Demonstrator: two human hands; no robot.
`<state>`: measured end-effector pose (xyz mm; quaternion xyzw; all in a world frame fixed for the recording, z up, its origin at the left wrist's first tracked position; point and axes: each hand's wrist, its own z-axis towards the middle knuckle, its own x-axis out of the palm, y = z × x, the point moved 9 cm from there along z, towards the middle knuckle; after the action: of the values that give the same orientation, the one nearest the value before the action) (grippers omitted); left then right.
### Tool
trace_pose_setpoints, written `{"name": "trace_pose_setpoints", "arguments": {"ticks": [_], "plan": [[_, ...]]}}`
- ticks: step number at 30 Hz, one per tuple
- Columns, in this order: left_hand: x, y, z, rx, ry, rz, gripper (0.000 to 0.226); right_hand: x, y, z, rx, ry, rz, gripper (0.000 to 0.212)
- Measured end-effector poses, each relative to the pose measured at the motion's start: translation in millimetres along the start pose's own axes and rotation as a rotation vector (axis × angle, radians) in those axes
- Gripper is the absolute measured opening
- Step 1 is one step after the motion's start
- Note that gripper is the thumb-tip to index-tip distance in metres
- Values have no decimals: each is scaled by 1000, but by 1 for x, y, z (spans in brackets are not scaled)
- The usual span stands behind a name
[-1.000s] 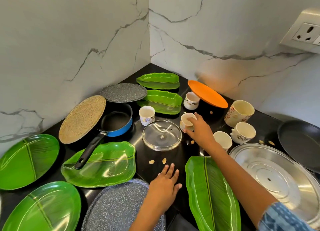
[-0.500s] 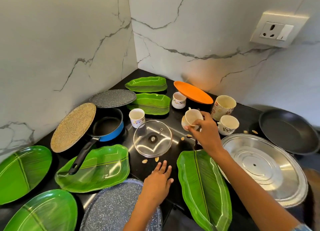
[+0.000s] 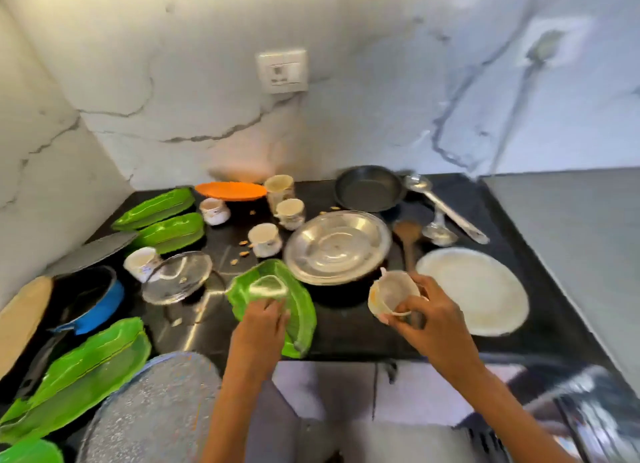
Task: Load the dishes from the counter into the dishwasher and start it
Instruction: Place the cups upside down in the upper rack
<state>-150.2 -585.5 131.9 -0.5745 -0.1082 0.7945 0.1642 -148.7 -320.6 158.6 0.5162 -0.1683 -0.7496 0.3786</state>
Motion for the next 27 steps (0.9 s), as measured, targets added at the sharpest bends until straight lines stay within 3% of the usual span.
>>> {"name": "trace_pose_setpoints", "arguments": {"ticks": [2,5,10,13,16,22,27], "plan": [[20,-90,-22,180,40,-94,33,-48,-26,-52,76,-68,12,23],[70,-202,-65,372,218,-231,46,-110,-68,-130,220,-161,-49,20],[156,-351,-146,552,577,-508,81,-197,-141,-268,541,-341,-182,35],[204,-420,-192,634,803,-664,84,-225,-177,-337,727,-442,-210,50],[256,-475,-233,663,1003,-797,83,-231,-219,-392,850,-501,-149,50],[350,-522,-257,698,1055,-873,75,-224,-293,-433,834,-436,-135,60],[410,-517,-253,369,1247,-1058,47,-229,-342,-450,788,-525,-18,74]]}}
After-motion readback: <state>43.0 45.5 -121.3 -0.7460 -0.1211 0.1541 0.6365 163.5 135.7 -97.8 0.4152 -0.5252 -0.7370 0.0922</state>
